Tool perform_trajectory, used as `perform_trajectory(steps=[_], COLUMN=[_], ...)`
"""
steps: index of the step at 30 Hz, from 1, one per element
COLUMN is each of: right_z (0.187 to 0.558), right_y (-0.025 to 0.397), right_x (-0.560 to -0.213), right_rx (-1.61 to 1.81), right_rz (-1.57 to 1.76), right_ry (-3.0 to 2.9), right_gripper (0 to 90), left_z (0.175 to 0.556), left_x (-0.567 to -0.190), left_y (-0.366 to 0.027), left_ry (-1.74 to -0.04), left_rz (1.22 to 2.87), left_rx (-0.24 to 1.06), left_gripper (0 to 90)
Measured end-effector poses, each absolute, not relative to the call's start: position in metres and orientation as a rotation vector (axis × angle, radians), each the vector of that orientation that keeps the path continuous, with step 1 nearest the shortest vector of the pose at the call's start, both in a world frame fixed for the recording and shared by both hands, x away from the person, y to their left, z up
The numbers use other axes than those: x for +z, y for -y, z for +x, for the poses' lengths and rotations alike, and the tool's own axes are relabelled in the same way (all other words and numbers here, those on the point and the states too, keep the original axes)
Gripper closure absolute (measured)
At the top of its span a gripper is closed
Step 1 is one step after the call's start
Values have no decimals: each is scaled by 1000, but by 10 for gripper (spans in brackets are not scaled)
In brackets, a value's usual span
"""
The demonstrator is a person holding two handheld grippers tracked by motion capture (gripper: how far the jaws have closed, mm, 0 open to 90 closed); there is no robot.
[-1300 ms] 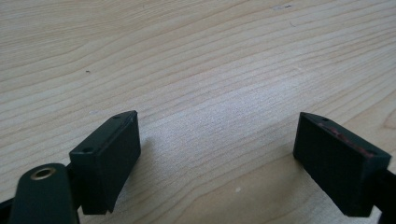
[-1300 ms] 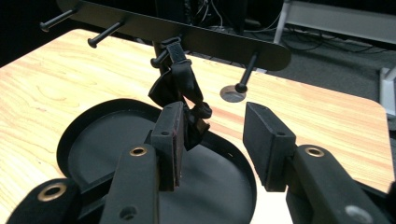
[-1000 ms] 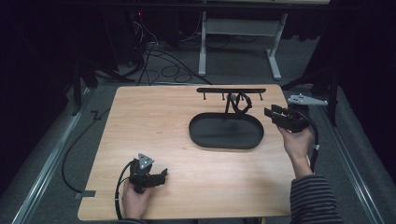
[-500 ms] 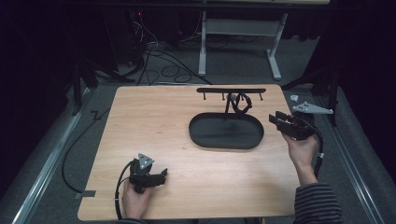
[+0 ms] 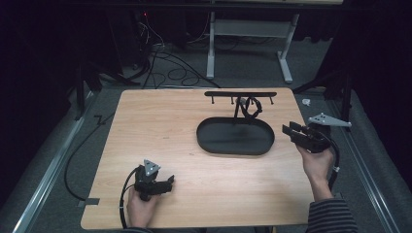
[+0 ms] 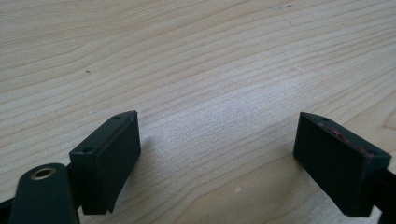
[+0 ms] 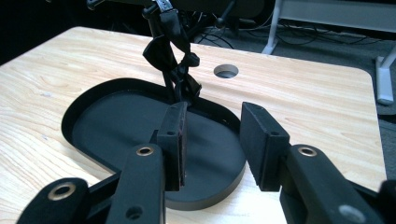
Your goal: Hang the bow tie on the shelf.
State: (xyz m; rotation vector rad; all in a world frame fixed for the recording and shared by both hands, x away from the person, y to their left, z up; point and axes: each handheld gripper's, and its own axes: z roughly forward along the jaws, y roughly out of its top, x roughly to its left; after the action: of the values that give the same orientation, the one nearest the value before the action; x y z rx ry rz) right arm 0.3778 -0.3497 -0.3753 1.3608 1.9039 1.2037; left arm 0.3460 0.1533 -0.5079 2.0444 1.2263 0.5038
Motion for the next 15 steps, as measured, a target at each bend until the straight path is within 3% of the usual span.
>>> perform_trajectory(steps=[15], right_z=[361], right_y=[354], right_x=[-388], right_rx=[1243], right_rz=[1384], right_ry=[-1884], right_gripper=[634], left_z=[346], left_x=[-508], left_y=[-153], left_ry=[-1226], left_rz=[2045], left_rx=[504], left_gripper=[153])
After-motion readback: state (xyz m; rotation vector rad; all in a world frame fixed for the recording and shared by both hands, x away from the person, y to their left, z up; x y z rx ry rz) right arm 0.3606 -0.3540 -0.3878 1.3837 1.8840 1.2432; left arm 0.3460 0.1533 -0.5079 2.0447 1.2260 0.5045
